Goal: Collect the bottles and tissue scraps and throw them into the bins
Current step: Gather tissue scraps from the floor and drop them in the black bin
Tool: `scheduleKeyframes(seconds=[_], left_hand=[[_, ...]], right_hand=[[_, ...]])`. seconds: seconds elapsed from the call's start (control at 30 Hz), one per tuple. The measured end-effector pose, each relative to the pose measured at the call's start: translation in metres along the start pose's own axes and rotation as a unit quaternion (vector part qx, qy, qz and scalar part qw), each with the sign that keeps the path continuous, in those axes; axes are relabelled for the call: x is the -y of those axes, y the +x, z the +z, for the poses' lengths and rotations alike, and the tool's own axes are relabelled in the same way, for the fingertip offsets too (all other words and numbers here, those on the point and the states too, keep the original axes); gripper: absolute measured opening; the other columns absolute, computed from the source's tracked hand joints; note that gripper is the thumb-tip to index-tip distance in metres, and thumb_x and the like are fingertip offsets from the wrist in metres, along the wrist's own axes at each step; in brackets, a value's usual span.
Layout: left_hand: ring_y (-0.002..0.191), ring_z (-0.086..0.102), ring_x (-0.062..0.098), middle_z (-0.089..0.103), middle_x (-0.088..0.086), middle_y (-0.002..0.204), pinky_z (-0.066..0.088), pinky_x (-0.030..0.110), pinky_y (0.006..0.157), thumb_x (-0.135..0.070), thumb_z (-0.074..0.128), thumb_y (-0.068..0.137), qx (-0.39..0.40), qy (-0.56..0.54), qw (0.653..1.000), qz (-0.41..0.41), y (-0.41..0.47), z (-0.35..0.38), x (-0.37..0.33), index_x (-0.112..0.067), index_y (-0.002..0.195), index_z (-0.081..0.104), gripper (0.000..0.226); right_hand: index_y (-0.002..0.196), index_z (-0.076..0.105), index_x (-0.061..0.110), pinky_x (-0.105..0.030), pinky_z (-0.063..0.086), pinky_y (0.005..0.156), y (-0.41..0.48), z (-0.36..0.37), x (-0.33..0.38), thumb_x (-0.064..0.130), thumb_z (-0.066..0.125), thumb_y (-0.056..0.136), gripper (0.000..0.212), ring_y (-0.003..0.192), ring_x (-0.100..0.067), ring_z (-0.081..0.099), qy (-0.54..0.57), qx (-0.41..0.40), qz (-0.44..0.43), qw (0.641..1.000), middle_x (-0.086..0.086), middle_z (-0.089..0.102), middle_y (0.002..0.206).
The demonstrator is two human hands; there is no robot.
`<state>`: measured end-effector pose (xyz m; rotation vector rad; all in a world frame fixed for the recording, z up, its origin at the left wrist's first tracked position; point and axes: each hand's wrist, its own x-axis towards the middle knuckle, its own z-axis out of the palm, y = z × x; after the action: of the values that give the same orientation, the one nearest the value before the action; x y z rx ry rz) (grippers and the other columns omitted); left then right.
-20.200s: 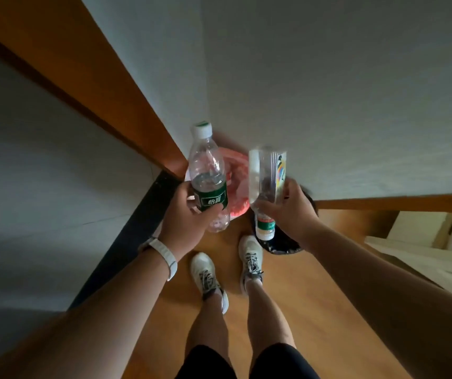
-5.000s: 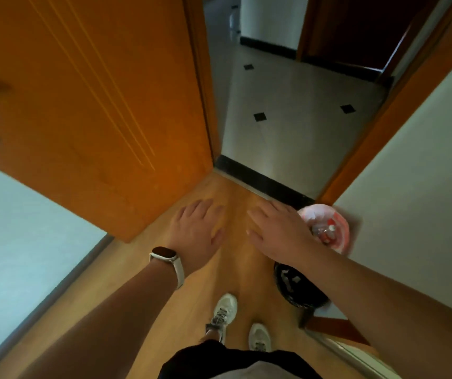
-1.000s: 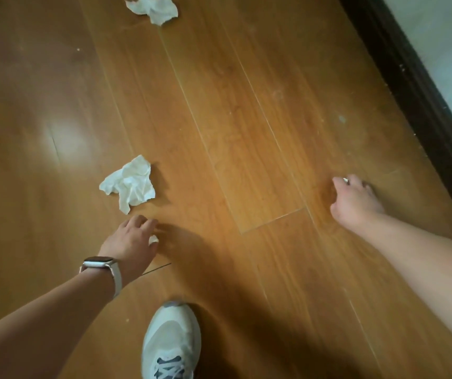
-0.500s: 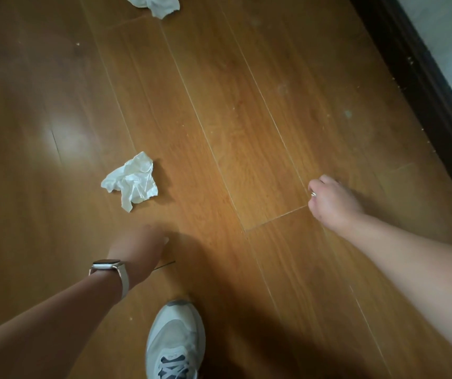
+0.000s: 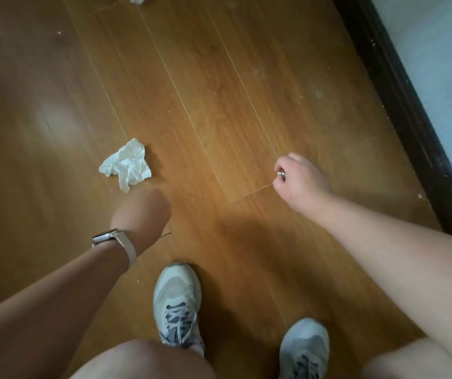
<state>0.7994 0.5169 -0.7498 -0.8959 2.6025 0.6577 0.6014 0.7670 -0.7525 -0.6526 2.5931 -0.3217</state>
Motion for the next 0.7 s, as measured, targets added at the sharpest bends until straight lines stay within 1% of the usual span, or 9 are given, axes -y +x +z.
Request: scheduleKeyframes(seconds=[0.13, 0.23, 0.33, 0.47, 0.53, 0.6, 0.7], left_hand=[[0.074, 0.056, 0.023, 0.061, -0.002, 0.087, 0.043, 0.031, 0.059, -0.029, 0.06, 0.088, 0.025, 0.0, 0.999, 0.03, -0.035, -0.048, -0.049, -0.021, 0.088, 0.063, 0.009], [0.072, 0.055, 0.023, 0.06, -0.003, 0.086, 0.039, 0.03, 0.057, -0.029, 0.059, 0.088, 0.029, 0.005, 0.998, 0.047, -0.06, -0.091, -0.085, -0.021, 0.086, 0.062, 0.01], [0.069, 0.051, 0.022, 0.058, -0.004, 0.084, 0.034, 0.028, 0.055, -0.028, 0.058, 0.089, 0.03, 0.002, 0.997, 0.07, -0.09, -0.132, -0.124, -0.021, 0.084, 0.061, 0.009], [0.071, 0.054, 0.022, 0.06, -0.004, 0.085, 0.041, 0.031, 0.058, -0.025, 0.057, 0.088, 0.052, -0.011, 0.995, 0.089, -0.133, -0.178, -0.174, -0.024, 0.083, 0.057, 0.005], [0.072, 0.055, 0.022, 0.059, -0.005, 0.085, 0.043, 0.031, 0.06, -0.024, 0.057, 0.089, 0.068, -0.003, 0.993, 0.099, -0.158, -0.198, -0.198, -0.025, 0.083, 0.057, 0.005], [0.073, 0.055, 0.021, 0.056, -0.007, 0.082, 0.043, 0.032, 0.059, -0.024, 0.056, 0.089, 0.083, 0.007, 0.99, 0.111, -0.182, -0.216, -0.223, -0.025, 0.084, 0.057, 0.005], [0.073, 0.053, 0.021, 0.053, -0.007, 0.08, 0.039, 0.031, 0.058, -0.023, 0.055, 0.091, 0.103, 0.024, 0.986, 0.126, -0.216, -0.246, -0.26, -0.024, 0.087, 0.058, 0.006]], right_hand=[[0.089, 0.062, 0.02, -0.035, 0.046, 0.068, -0.043, -0.057, 0.019, 0.014, 0.054, 0.083, 0.011, 0.089, -0.025, 0.055, 0.044, -0.013, 0.025, 0.999, 0.003, 0.057, 0.097], [0.086, 0.062, 0.018, -0.037, 0.047, 0.068, -0.079, -0.108, 0.037, 0.012, 0.055, 0.081, 0.011, 0.087, -0.025, 0.055, 0.08, -0.021, 0.021, 0.996, 0.002, 0.058, 0.096], [0.088, 0.063, 0.016, -0.035, 0.043, 0.065, -0.12, -0.162, 0.047, 0.011, 0.056, 0.081, 0.011, 0.086, -0.024, 0.055, 0.091, -0.025, 0.013, 0.995, 0.001, 0.059, 0.097], [0.095, 0.063, 0.015, -0.031, 0.037, 0.061, -0.173, -0.229, 0.049, 0.012, 0.054, 0.086, 0.013, 0.086, -0.02, 0.053, 0.085, -0.032, 0.017, 0.996, 0.003, 0.058, 0.102], [0.097, 0.062, 0.014, -0.033, 0.044, 0.063, -0.202, -0.259, 0.048, 0.014, 0.053, 0.089, 0.012, 0.084, -0.018, 0.053, 0.087, -0.028, 0.024, 0.996, 0.003, 0.057, 0.104], [0.097, 0.061, 0.014, -0.038, 0.052, 0.066, -0.233, -0.289, 0.045, 0.015, 0.053, 0.091, 0.01, 0.081, -0.017, 0.054, 0.096, -0.031, 0.036, 0.994, 0.004, 0.056, 0.103], [0.096, 0.06, 0.013, -0.04, 0.052, 0.066, -0.282, -0.335, 0.04, 0.014, 0.052, 0.09, 0.01, 0.079, -0.02, 0.055, 0.1, -0.045, 0.056, 0.992, 0.004, 0.056, 0.099]])
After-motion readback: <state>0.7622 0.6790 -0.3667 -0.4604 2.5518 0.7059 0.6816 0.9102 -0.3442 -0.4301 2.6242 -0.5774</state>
